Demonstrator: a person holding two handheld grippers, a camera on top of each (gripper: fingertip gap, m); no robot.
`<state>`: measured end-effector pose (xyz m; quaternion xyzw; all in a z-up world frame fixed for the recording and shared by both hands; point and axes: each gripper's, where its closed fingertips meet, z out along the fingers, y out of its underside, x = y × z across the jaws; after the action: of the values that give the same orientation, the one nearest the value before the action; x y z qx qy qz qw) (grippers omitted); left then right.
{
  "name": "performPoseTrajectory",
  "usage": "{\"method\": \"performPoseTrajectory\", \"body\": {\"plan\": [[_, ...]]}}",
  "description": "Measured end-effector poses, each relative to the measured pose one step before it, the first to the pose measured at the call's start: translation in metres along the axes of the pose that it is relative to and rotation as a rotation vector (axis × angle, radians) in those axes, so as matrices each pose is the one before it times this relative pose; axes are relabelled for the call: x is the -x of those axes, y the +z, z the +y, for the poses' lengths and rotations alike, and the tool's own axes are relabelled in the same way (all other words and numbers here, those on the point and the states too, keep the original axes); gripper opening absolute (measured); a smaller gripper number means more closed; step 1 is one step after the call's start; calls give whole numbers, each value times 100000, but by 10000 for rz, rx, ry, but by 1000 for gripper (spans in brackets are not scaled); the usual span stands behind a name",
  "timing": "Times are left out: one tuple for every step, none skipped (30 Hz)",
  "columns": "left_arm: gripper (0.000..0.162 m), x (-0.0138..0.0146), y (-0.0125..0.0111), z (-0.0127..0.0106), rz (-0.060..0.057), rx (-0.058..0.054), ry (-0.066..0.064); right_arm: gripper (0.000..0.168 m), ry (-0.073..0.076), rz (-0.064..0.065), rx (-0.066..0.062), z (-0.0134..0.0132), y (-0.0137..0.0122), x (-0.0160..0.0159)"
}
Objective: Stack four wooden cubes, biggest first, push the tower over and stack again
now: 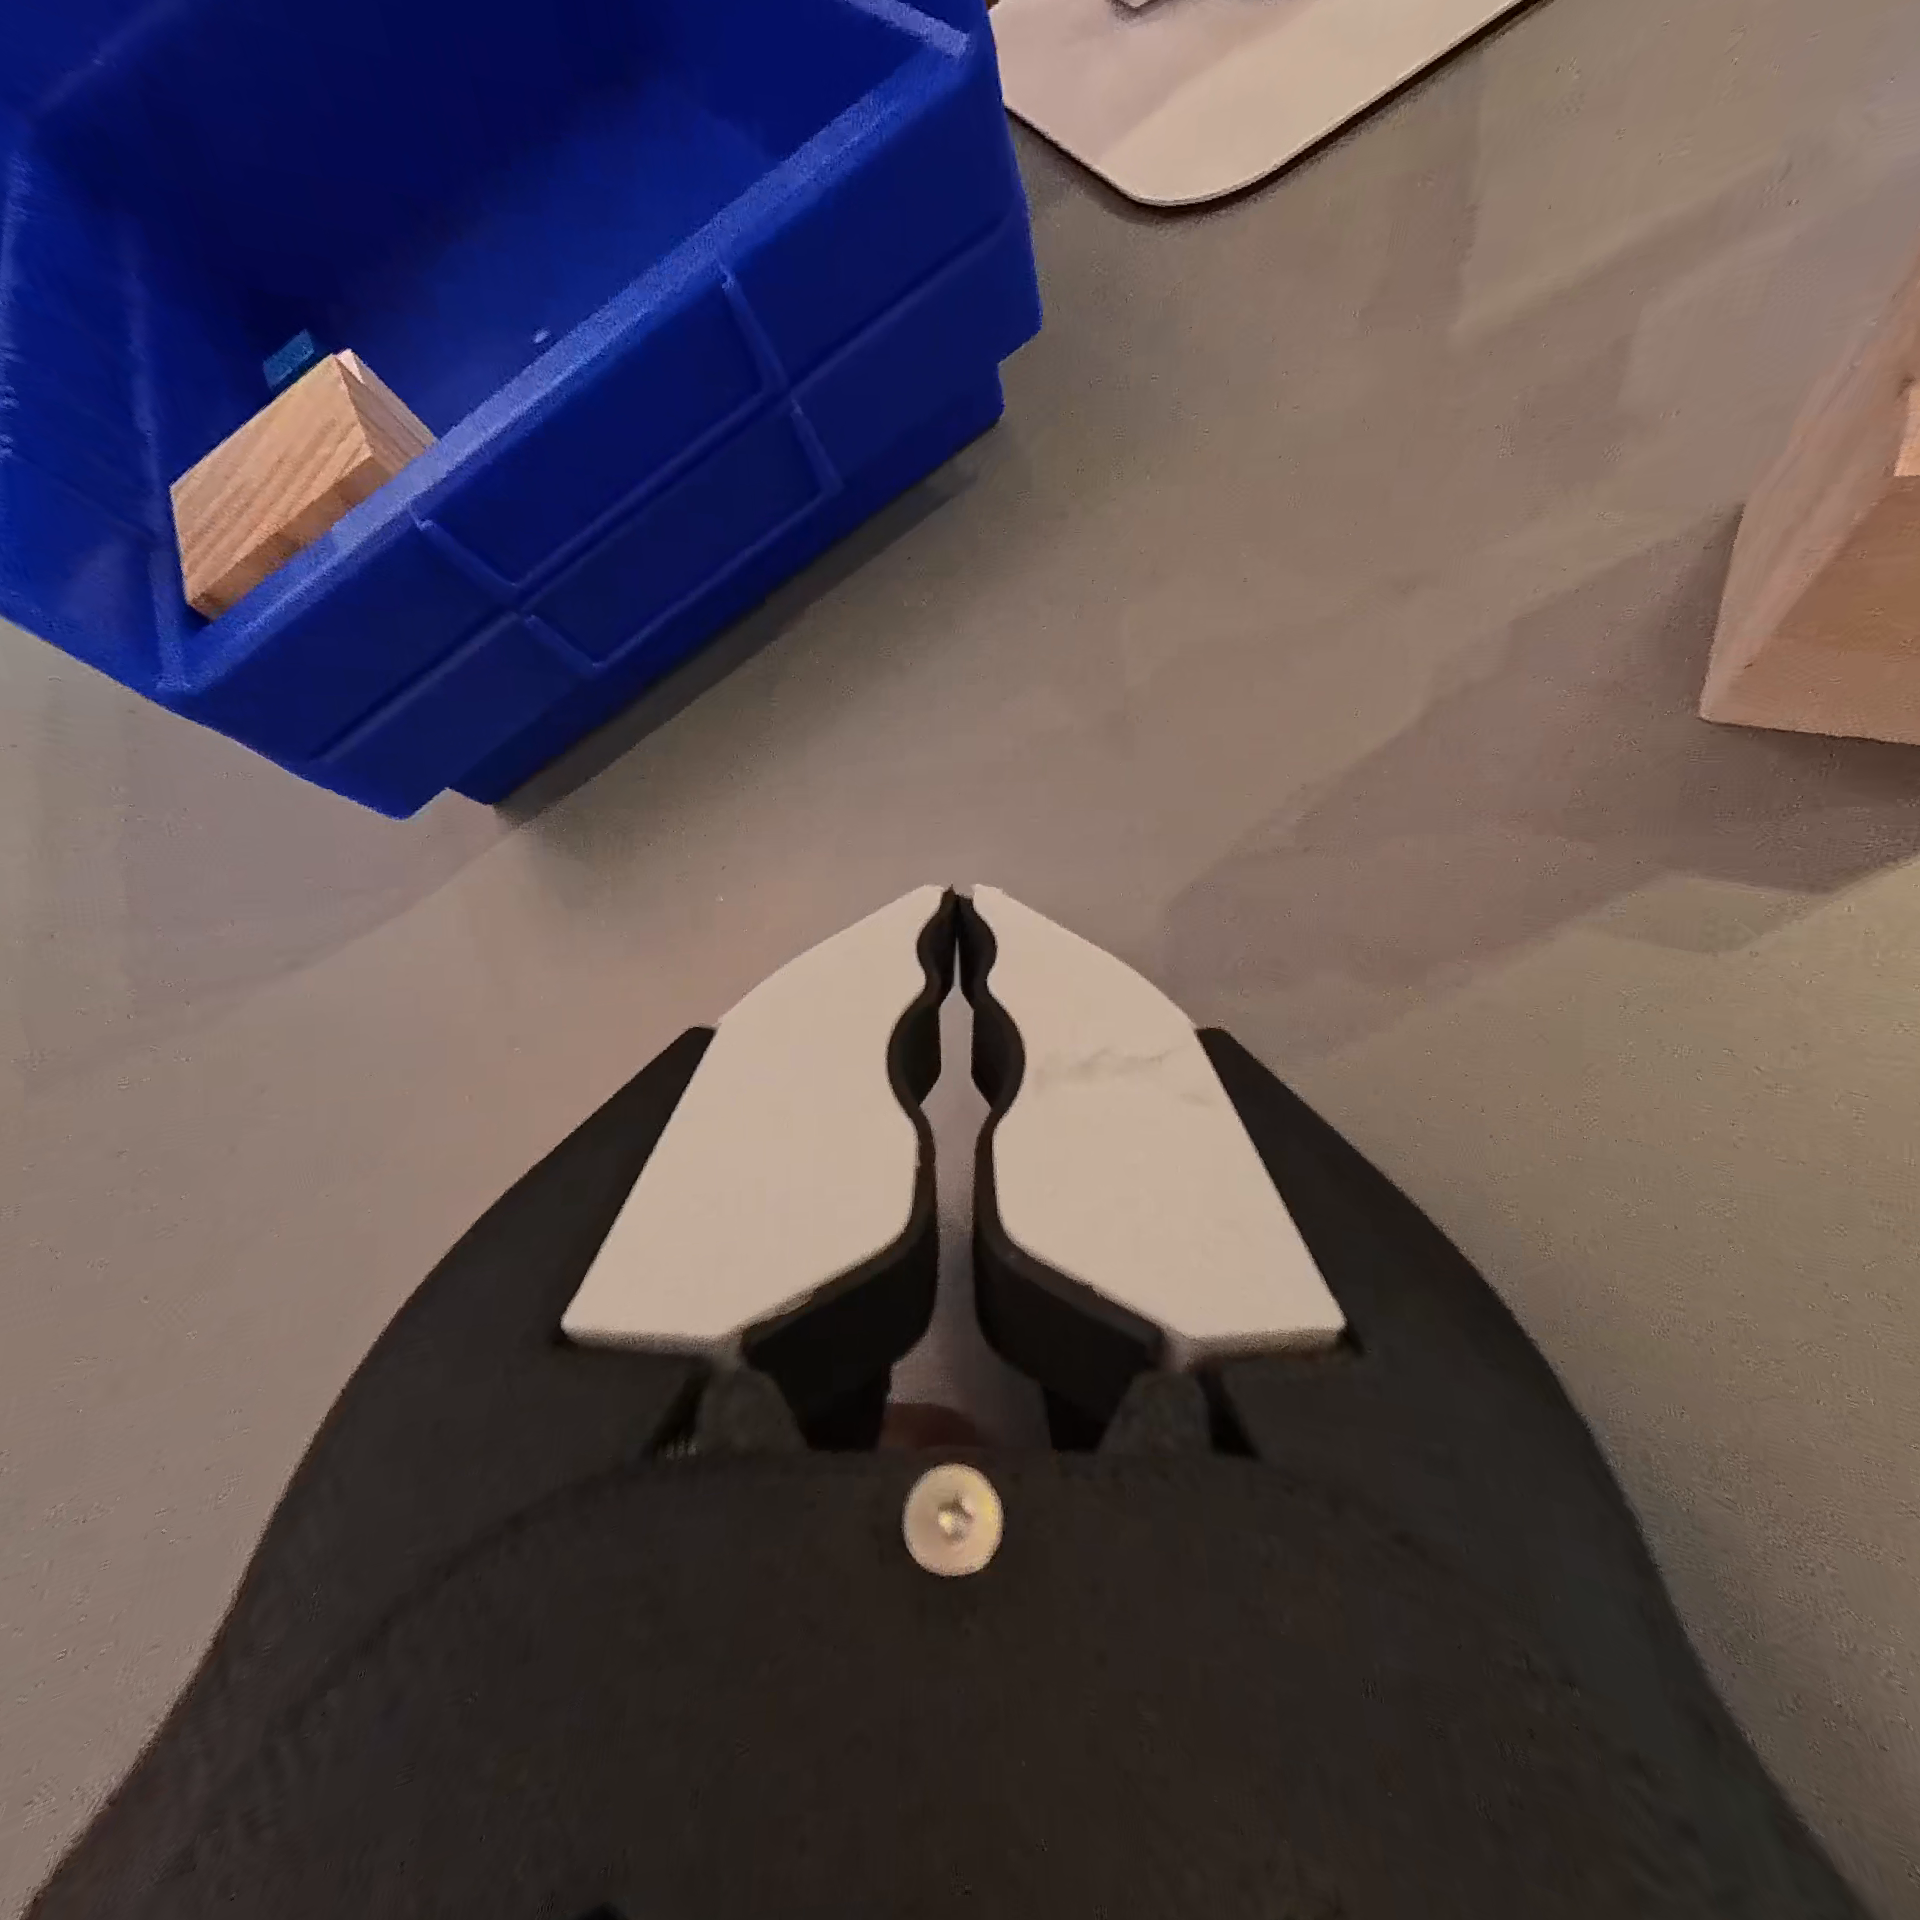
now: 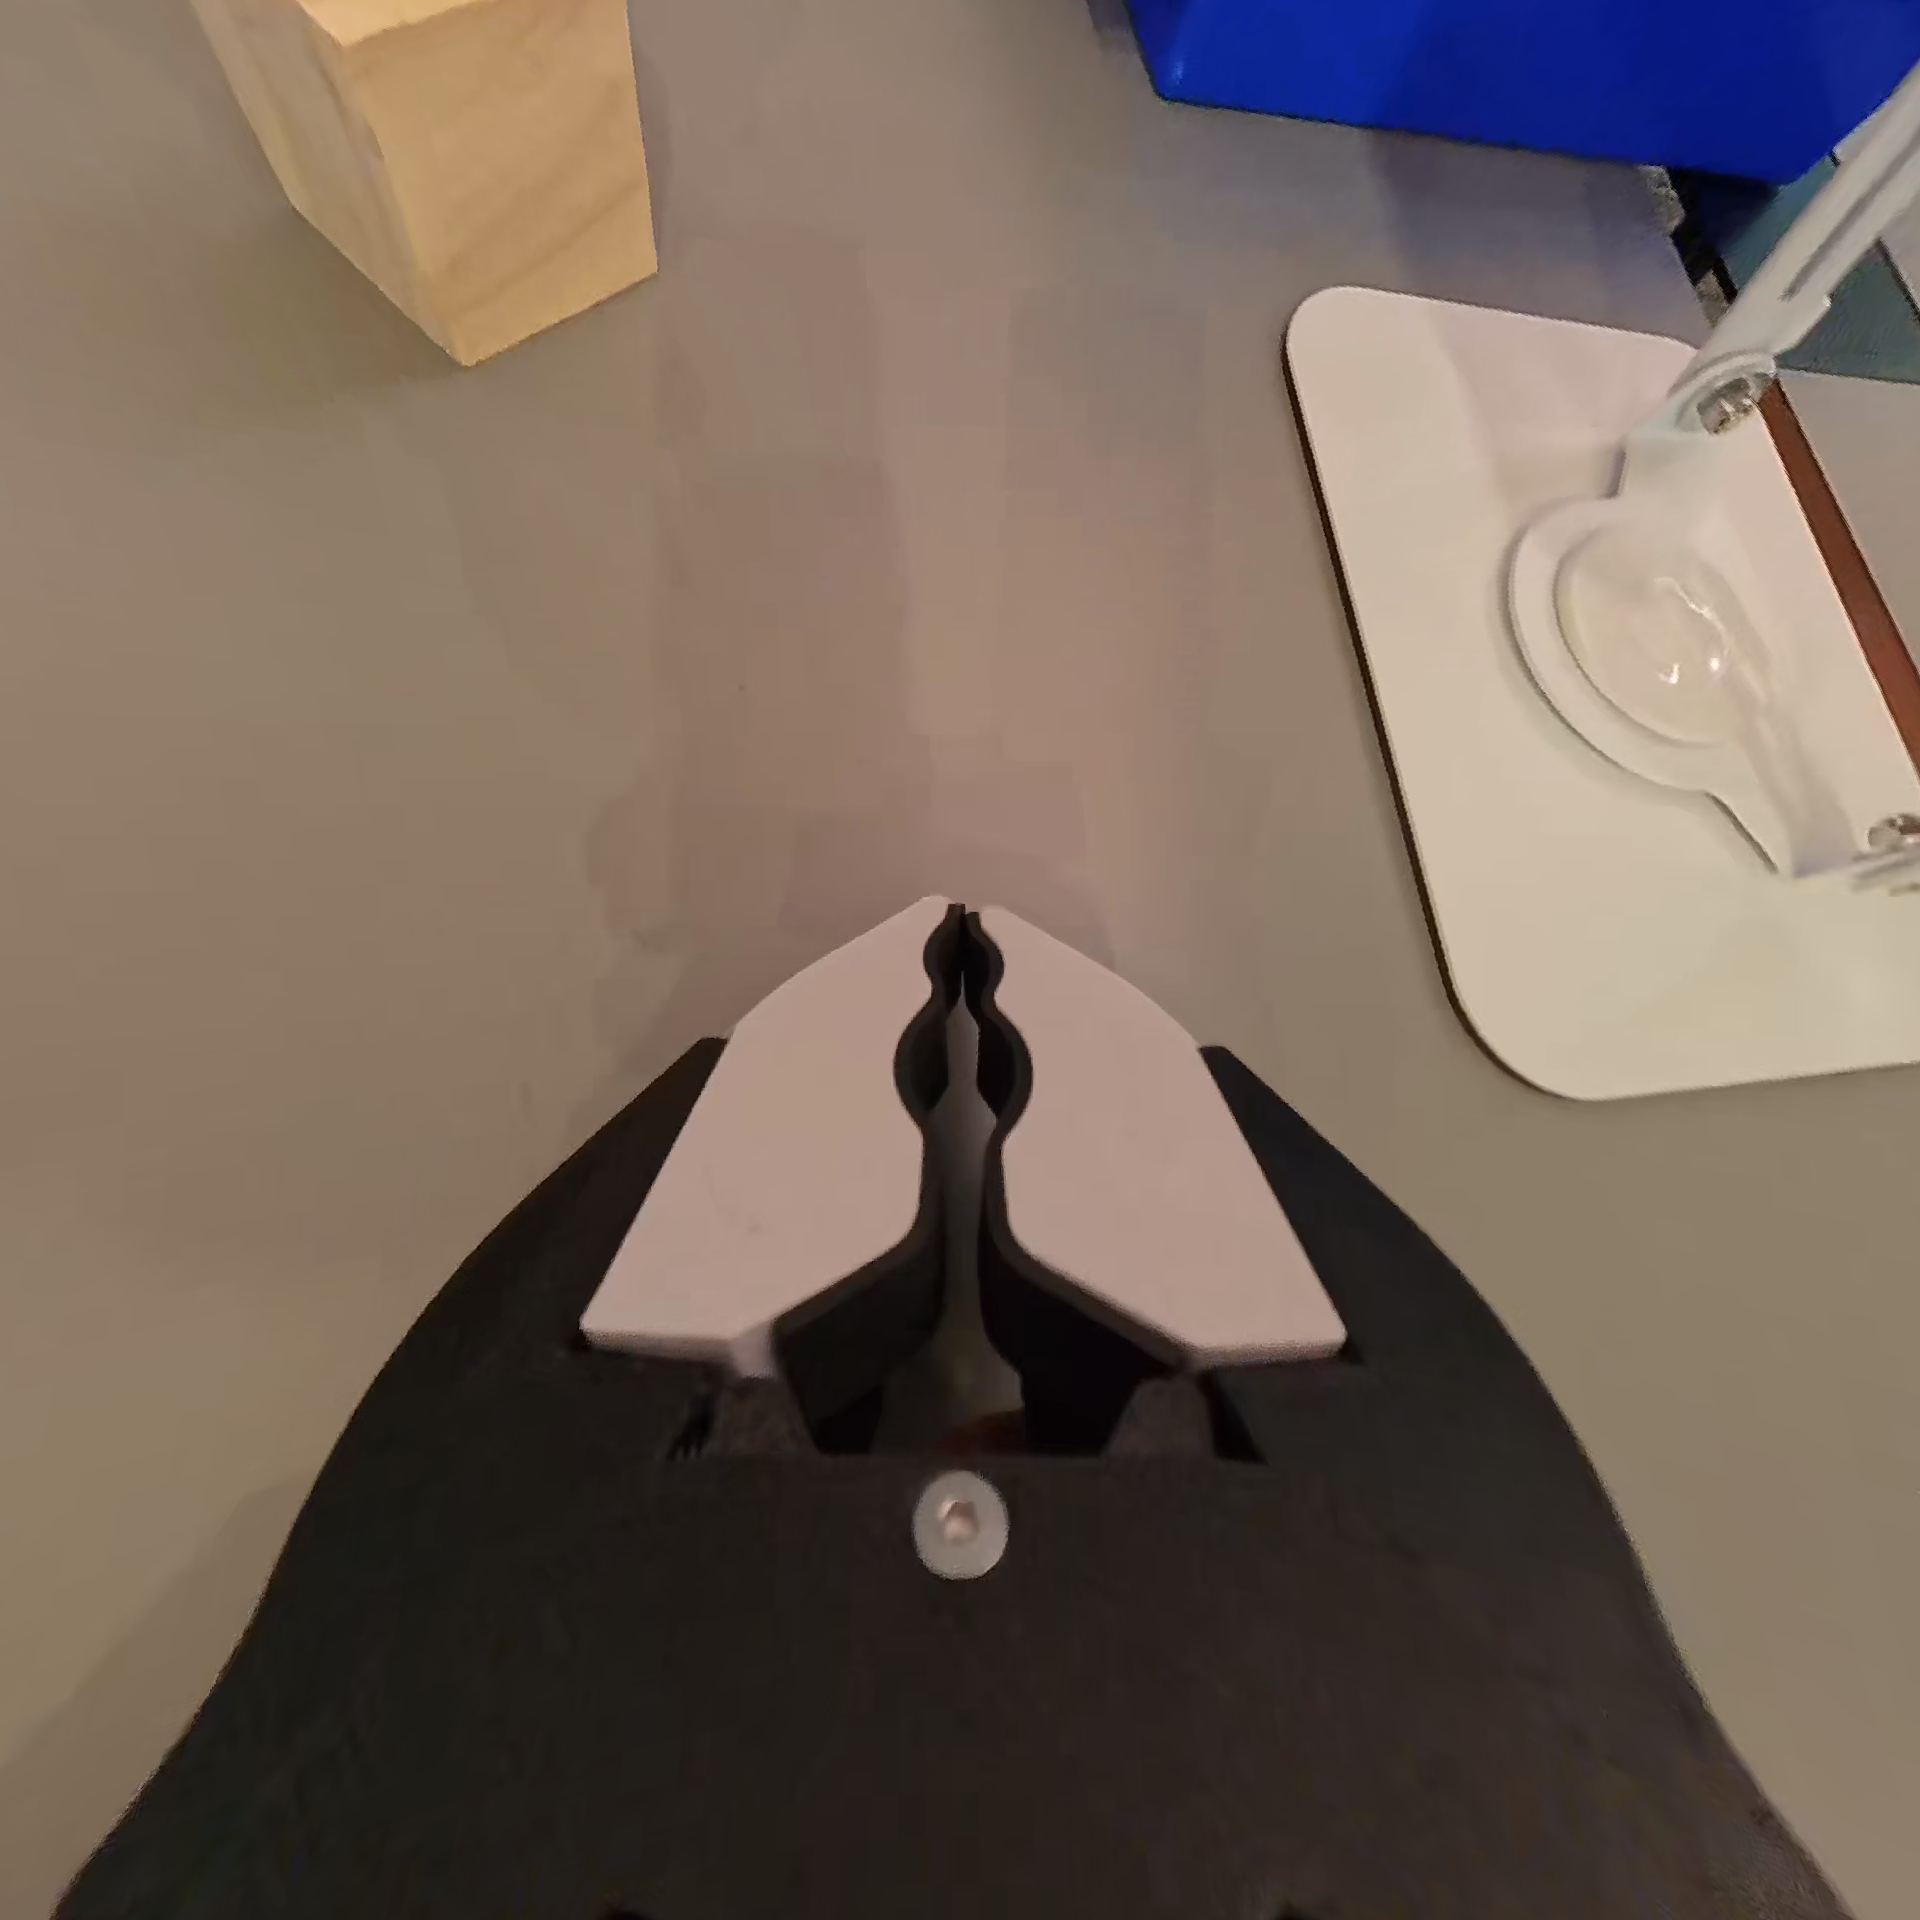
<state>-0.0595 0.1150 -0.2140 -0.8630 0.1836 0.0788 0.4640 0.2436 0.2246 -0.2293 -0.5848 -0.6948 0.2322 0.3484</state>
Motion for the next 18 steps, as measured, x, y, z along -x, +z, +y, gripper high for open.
{"method": "performPoseTrajectory", "body": {"plan": [[0,125,-98,-107,-50,-93,-51,0,35,62,22,259,-256,-69],[0,96,-120,-109,-22,-107,-76,0,35,52,23,253,-249,-48],[0,125,-101,-96,-38,-90,-72,0,38,39,18,219,-229,-35],[0,88,-82,-77,-52,-71,-32,0,33,32,17,212,-206,-30],[0,-5,-25,-17,-14,-23,21,0,20,29,16,176,-182,-31],[0,26,-18,-19,-68,-12,35,0,11,21,7,136,-147,-21],[0,48,-17,-19,-77,-15,36,0,6,10,6,103,-94,-11],[0,-15,2,3,-26,-3,42,0,0,0,7,50,-49,-7],[0,-26,9,1,-4,3,31,0,-6,-9,2,-4,6,8],[0,70,-37,-73,-78,-58,36,0,-26,-10,16,-8,59,17],[0,60,-47,-79,-66,-69,48,0,-38,-1,18,3,39,27],[0,3,-12,-21,-19,-25,37,0,-20,-1,-1,-32,29,4],[0,-28,7,-4,-16,0,53,0,-1,-10,-5,-12,12,2],[0,-9,33,26,-38,21,69,0,11,-12,-2,3,5,-6],[0,-20,55,43,-42,39,73,0,7,-4,-3,2,6,-19],[0,-38,55,42,-26,39,78,0,-5,-1,-1,-13,17,-13],[0,-38,52,37,-18,36,63,0,-8,-6,-2,-13,17,-8],[0,27,16,-10,-51,-3,49,0,-4,-6,-5,-9,27,-13]]}}
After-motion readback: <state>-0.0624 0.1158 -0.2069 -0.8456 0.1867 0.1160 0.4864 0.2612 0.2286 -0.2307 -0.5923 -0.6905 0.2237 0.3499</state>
